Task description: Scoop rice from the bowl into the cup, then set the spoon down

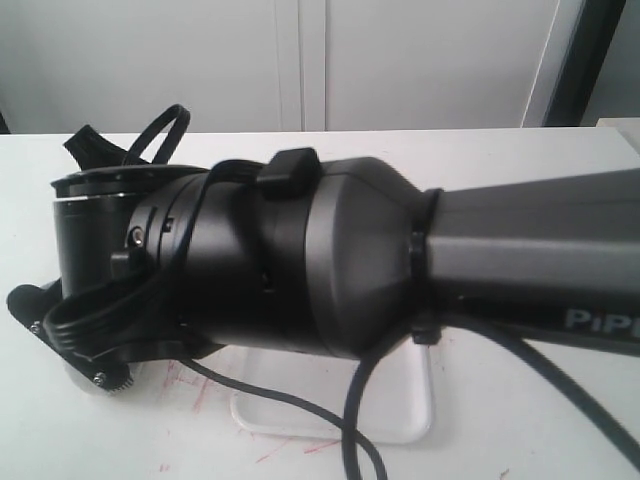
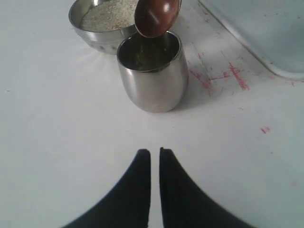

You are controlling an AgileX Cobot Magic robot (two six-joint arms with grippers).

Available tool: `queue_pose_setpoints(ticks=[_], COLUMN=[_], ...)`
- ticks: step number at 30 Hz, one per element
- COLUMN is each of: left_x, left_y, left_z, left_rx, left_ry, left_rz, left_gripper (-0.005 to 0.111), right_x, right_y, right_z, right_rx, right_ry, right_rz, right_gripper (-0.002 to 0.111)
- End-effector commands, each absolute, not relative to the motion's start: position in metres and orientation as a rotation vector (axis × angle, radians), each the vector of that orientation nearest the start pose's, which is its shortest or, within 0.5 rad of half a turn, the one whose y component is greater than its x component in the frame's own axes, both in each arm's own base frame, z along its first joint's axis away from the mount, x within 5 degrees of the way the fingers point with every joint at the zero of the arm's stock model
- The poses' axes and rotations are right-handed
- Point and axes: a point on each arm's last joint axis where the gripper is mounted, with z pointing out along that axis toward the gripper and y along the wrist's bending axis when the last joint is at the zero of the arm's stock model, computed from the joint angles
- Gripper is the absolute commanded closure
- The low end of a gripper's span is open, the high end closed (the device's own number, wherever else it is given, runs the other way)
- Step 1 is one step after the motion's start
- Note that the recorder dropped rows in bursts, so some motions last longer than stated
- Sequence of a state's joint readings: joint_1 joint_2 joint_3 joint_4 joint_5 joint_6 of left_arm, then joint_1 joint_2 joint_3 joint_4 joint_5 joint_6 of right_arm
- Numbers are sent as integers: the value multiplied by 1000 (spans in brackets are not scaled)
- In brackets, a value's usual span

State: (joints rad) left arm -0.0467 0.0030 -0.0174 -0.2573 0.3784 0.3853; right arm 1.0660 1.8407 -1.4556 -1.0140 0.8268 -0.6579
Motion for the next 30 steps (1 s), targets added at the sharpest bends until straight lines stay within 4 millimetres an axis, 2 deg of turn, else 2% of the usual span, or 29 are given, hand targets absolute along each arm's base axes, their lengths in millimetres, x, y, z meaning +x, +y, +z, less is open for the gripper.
queue_pose_setpoints(ticks=[1,3,7,12,23,30], left_x=[52,52,52,52,52,52], left_y=[-12,-12,-12,-12,-12,-12], left_z=[184,184,184,184,184,184], left_rx=[244,244,244,244,244,244], left_ry=[1823,1823,1823,1823,1823,1823], left_rz=[-30,-30,-30,-30,-30,-30], left_gripper=[92,92,92,92,92,92], right_x=[248,248,250,246,230,213], right_y=[327,328,325,317,274,243], right_z=[280,280,282,301,360,393], right_rx=[-2157,-2119,-1863,-1531,-888,-586], right_ry=[1013,1052,1352,1600,1900,2000], right_rz=[-1017,-985,-836,-654,-404,-241], right_gripper=[108,108,108,108,108,108])
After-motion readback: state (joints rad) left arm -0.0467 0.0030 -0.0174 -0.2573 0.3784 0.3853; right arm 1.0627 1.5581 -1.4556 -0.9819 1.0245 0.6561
